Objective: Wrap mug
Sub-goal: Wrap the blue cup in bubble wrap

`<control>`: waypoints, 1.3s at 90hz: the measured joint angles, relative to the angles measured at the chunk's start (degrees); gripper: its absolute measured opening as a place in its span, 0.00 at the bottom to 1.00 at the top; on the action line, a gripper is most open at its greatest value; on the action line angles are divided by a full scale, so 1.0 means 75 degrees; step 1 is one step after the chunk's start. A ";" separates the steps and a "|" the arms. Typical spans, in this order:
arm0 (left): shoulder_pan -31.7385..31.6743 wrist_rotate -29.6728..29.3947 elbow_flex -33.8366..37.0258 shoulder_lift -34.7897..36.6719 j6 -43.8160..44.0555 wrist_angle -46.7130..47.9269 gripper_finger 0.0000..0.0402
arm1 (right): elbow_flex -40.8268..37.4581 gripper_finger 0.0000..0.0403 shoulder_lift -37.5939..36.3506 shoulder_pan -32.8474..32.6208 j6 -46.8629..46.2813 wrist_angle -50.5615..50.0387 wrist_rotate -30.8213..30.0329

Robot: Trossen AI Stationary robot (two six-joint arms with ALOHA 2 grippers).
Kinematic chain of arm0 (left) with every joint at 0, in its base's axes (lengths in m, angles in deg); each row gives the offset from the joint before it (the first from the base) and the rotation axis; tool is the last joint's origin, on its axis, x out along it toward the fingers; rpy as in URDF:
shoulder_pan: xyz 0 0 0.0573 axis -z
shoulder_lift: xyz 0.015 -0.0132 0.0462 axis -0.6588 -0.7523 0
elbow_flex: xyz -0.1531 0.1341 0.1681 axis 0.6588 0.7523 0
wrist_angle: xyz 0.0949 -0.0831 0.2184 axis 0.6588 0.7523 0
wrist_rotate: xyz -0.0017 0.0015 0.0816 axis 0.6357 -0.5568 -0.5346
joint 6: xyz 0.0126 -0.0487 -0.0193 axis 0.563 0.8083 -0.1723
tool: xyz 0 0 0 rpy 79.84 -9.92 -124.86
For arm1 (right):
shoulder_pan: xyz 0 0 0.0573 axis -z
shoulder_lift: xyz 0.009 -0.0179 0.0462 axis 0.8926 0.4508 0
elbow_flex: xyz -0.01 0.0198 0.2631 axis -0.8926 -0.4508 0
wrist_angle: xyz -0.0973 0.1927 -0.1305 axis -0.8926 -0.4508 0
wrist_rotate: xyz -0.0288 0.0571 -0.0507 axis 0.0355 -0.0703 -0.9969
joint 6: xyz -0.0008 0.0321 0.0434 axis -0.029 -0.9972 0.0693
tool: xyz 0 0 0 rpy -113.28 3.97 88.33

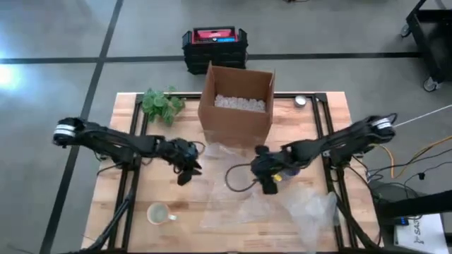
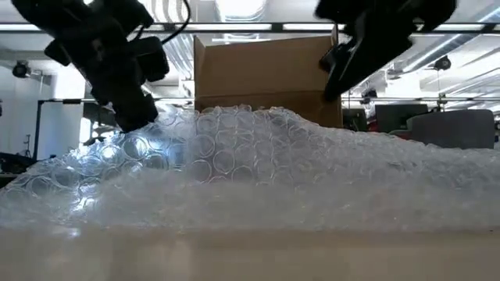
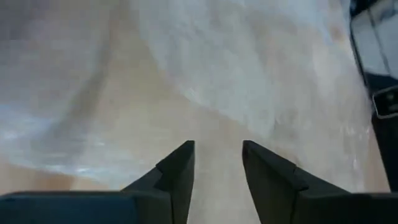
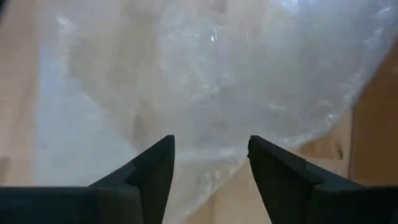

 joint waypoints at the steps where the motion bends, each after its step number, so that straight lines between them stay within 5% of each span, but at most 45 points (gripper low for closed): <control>1: 0.0016 -0.0003 -0.0062 -0.0041 0.0049 0.0134 0.29 | 0.0060 0.44 0.0077 0.0002 0.0005 -0.0066 -0.0002; 16: 0.0204 -0.0585 -0.1097 -0.0342 0.0584 0.2569 0.23 | 0.0894 0.39 0.0974 -0.0002 0.0202 -0.0534 0.0007; 25: 0.0319 -0.1469 -0.1085 -0.0467 0.1069 0.2951 0.20 | 0.1238 0.37 0.1363 -0.0004 0.0201 -0.0607 0.0063; 42: 0.0311 -0.1350 -0.0201 -0.0575 0.2037 0.1789 0.21 | 0.1328 0.34 0.1673 -0.0004 -0.0208 -0.0650 0.0074; 64: 0.0314 -0.0624 0.0787 -0.0557 0.2443 -0.0484 0.39 | 0.1264 0.35 0.1803 -0.0189 -0.0393 -0.0590 0.0034; 91: 0.0329 -0.0051 0.0786 -0.0370 0.2247 -0.0621 0.58 | 0.1307 0.43 0.1511 -0.0461 -0.0710 -0.0671 -0.0194; 117: 0.0490 0.0015 0.0873 -0.0917 0.2290 -0.1200 0.60 | 0.1284 0.44 0.1552 -0.0709 -0.0954 -0.0680 -0.0194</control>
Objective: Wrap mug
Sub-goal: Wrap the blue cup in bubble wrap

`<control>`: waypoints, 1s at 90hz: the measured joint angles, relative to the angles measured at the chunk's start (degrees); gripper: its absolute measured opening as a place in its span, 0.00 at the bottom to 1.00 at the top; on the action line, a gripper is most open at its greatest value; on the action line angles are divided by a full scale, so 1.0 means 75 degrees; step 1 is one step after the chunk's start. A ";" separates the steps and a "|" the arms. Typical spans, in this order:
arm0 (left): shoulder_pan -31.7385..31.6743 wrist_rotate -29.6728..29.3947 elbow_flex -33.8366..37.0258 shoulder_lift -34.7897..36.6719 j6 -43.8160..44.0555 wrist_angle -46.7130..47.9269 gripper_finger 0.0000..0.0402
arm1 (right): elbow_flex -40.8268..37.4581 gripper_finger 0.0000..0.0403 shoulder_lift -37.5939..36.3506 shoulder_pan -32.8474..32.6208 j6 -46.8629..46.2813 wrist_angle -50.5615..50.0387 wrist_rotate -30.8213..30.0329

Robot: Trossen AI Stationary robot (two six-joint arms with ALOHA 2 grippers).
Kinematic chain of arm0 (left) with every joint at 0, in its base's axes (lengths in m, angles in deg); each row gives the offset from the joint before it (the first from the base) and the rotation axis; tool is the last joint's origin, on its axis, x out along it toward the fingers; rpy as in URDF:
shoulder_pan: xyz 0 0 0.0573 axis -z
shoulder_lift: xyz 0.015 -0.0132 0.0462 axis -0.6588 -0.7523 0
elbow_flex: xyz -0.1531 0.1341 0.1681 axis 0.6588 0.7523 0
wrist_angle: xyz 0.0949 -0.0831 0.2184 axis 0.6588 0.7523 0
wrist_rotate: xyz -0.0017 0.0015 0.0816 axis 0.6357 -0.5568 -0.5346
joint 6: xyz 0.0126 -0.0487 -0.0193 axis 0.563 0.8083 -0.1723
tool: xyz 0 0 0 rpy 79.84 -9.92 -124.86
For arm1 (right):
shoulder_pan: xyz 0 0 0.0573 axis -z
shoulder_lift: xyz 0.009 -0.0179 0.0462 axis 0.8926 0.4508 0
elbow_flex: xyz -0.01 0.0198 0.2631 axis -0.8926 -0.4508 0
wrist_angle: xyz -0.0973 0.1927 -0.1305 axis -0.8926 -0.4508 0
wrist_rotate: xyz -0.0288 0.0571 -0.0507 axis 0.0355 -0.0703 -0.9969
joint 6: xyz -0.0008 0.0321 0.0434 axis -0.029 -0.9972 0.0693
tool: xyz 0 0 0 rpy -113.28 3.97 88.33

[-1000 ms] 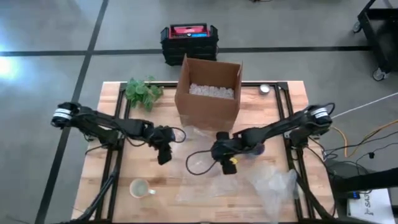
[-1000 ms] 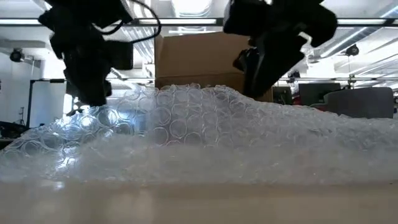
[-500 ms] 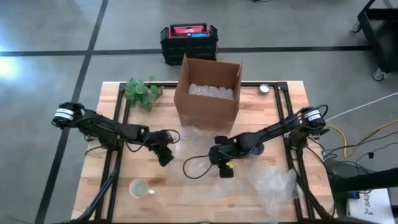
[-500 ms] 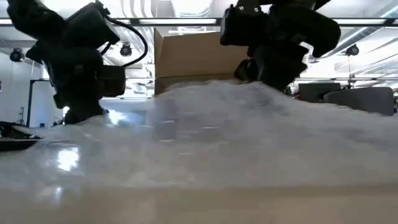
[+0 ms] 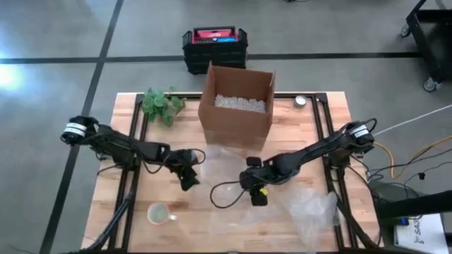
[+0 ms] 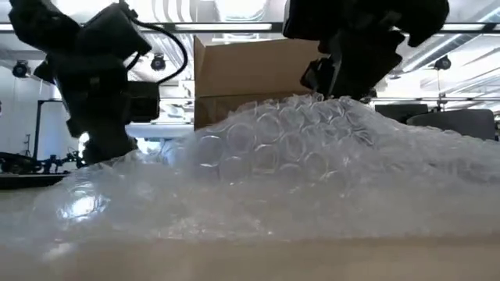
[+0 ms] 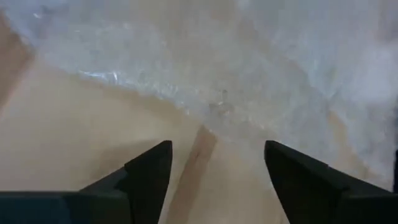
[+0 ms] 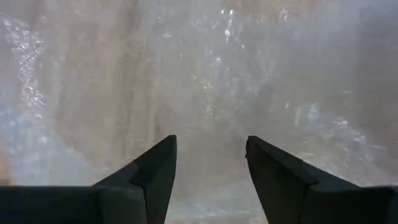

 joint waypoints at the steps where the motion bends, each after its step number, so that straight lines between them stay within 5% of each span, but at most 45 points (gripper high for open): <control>1: -0.0001 0.0067 -0.0003 -0.0016 -0.0013 -0.0001 0.60 | -0.0006 0.44 0.0000 -0.0011 0.0000 0.0002 0.0000; 13: -0.0021 0.1021 -0.0029 0.0050 -0.0167 0.0019 0.56 | -0.0023 0.43 0.0000 -0.0058 -0.0003 0.0021 0.0003; 38: 0.0052 0.0669 -0.0008 0.0577 -0.0044 -0.0021 0.50 | -0.0030 0.44 0.0000 -0.0061 -0.0049 0.0049 -0.0130; 49: 0.0194 0.0087 0.0000 0.0204 0.0062 -0.0050 0.49 | -0.0026 0.45 0.0000 -0.0078 -0.0095 0.0085 -0.0134; 76: 0.0399 0.0344 -0.0117 -0.1475 0.0406 -0.2107 0.51 | -0.0032 0.44 0.0000 -0.0146 -0.0204 0.0119 -0.0164; 90: 0.0407 0.0338 -0.0417 -0.2073 0.0283 -0.2339 0.32 | -0.0033 0.44 0.0000 -0.0142 -0.0196 0.0150 -0.0369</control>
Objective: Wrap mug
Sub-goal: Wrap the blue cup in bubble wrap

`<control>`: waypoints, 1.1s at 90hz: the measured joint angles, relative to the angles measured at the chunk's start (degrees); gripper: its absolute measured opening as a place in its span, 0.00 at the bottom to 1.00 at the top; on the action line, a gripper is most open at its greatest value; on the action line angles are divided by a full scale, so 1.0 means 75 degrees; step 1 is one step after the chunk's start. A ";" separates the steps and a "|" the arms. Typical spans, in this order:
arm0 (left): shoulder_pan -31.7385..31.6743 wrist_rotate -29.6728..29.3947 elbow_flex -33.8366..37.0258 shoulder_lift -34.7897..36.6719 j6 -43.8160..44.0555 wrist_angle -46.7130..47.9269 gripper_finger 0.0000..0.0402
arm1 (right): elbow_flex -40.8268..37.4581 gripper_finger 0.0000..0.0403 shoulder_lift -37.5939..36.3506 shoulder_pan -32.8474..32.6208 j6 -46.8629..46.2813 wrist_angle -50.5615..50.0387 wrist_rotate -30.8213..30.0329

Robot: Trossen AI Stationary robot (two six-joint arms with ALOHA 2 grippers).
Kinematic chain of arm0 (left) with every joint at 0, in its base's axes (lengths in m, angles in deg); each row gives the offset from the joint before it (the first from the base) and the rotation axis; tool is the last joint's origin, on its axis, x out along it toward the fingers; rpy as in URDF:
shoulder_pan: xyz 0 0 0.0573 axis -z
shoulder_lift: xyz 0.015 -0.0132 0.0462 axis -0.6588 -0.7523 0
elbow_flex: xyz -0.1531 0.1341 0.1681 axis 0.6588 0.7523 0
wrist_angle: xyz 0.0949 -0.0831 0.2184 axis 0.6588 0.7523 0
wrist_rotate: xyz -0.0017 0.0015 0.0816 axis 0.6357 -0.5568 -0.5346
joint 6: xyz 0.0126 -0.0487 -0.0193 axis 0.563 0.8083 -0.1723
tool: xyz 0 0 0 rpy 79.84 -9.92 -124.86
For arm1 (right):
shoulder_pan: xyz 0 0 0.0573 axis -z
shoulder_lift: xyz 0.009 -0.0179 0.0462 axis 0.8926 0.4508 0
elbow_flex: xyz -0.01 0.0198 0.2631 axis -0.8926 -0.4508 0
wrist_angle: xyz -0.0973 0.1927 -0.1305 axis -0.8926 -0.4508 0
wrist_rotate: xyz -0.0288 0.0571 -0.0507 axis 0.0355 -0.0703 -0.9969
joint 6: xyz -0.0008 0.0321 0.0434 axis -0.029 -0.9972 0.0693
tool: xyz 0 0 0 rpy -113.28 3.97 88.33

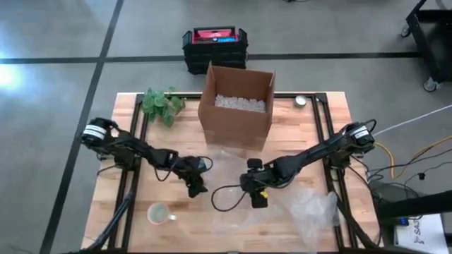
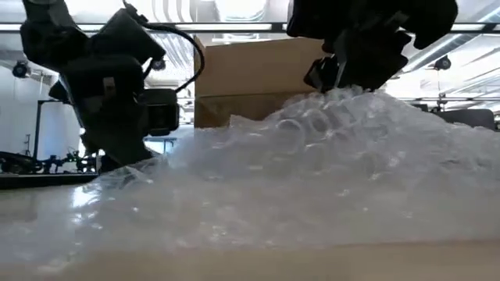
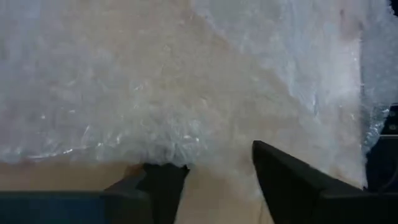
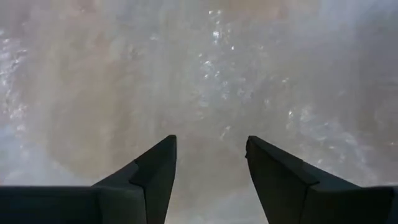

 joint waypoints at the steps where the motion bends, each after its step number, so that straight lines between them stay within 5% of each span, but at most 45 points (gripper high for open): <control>1: 0.0001 -0.0016 -0.0020 -0.0013 -0.0013 0.0014 0.29 | -0.0002 0.44 0.0000 0.0000 -0.0002 0.0004 -0.0006; 12: 0.0015 -0.0150 -0.0119 0.0205 -0.0207 0.0321 0.04 | 0.0035 0.43 0.0000 -0.0041 0.0000 0.0405 0.0036; 37: 0.0020 -0.0995 -0.0174 0.2278 -0.0533 0.1747 0.01 | 0.0186 0.36 0.0786 -0.0020 0.0422 0.3613 -0.0543; 54: 0.0026 -0.1250 -0.0137 0.2669 -0.0609 0.1818 0.00 | 0.1630 0.27 0.2285 0.0359 0.0164 0.3833 -0.0251; 63: 0.0032 -0.1216 -0.0136 0.2624 -0.0682 0.1946 0.00 | 0.2391 0.23 0.2845 0.0443 0.0207 0.2836 0.0466; 79: 0.0048 -0.1170 -0.0128 0.2756 -0.0684 0.2917 0.00 | 0.3200 0.15 0.3312 0.0472 0.0460 -0.1040 0.0447; 99: 0.0061 -0.1172 -0.0130 0.3447 -0.0713 0.4553 0.00 | 0.3203 0.06 0.2930 -0.0009 0.0068 -0.3039 0.0538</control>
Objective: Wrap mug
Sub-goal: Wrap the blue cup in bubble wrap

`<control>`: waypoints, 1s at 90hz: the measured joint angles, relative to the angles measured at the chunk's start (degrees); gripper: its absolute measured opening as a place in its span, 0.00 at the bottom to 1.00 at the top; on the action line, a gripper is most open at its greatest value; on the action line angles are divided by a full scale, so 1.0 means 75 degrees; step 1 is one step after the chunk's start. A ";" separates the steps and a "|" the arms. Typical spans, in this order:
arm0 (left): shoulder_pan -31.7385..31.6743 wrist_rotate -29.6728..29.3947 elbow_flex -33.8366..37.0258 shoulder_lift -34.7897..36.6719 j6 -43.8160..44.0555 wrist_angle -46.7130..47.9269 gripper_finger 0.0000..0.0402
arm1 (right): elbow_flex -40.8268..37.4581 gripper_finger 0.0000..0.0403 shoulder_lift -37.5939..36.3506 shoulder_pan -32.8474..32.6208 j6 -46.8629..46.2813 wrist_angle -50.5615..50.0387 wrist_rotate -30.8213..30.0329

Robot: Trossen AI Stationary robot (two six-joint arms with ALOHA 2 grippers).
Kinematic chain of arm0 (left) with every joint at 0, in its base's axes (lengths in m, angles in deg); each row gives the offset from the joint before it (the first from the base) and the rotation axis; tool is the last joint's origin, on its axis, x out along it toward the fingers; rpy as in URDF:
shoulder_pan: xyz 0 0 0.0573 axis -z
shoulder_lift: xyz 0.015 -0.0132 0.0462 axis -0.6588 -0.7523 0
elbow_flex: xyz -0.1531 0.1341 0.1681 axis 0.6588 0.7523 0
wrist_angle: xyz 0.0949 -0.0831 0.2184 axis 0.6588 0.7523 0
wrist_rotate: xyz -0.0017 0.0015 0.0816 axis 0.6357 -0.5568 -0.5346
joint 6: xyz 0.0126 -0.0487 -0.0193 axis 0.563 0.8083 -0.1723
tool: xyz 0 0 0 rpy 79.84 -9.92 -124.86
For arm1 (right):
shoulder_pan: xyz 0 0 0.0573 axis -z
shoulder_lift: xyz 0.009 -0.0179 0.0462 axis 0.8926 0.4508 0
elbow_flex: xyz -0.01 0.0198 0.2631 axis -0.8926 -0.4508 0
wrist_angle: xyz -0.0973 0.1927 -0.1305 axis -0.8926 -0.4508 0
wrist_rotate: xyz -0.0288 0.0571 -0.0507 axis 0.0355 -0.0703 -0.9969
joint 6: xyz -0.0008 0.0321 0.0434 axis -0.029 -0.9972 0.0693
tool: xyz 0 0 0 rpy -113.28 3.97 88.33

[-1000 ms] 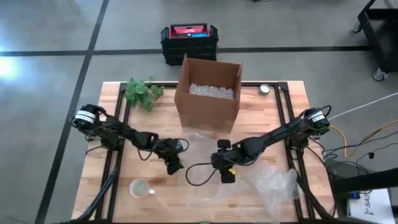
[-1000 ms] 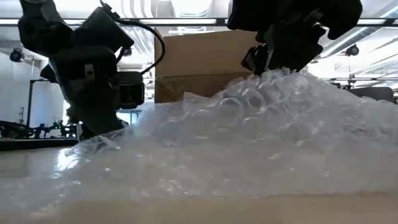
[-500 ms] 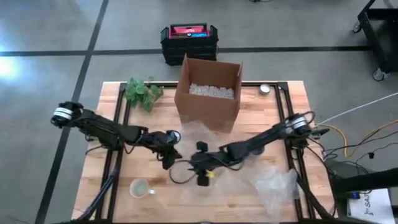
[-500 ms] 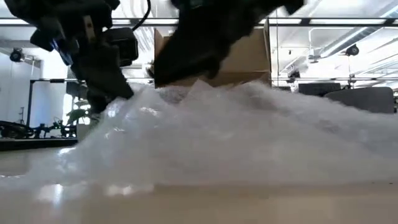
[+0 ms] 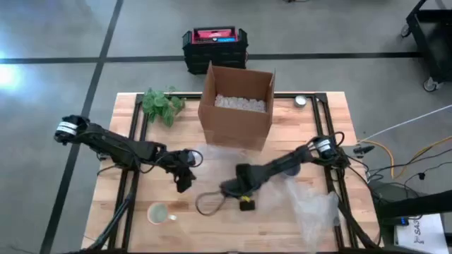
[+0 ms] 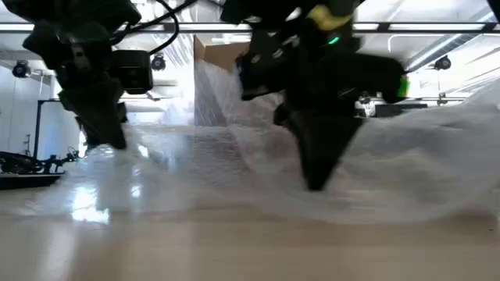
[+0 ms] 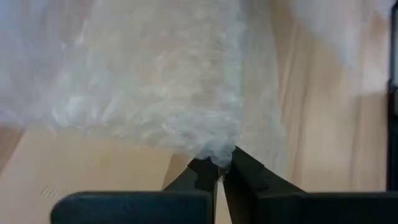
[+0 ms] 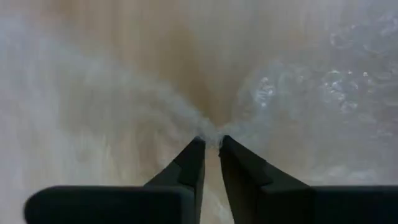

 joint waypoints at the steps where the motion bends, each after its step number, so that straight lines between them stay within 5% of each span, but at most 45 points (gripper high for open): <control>1: 0.0001 -0.0003 0.0000 0.0041 0.0000 0.0130 0.00 | 0.0000 0.06 -0.0032 -0.0029 -0.0018 -0.0059 0.0005; 30: 0.0187 -0.0400 0.0003 0.0917 0.0306 0.2709 0.00 | 0.0003 0.02 -0.1657 -0.0580 -0.0702 -0.1753 -0.0261; 56: 0.0186 -0.0394 0.0003 0.0967 0.0177 0.2240 0.00 | -0.0015 0.02 -0.3474 -0.0195 -0.1604 -0.1818 -0.4653; 78: 0.0348 -0.0342 0.0003 0.0931 0.0176 0.2173 0.00 | -0.0044 0.02 -0.3999 -0.0351 -0.1735 -0.1558 -0.2699; 90: 0.0455 -0.0310 0.0003 0.0909 0.0175 0.2186 0.00 | -0.0155 0.03 -0.3824 -0.0424 -0.1731 -0.1630 -0.3258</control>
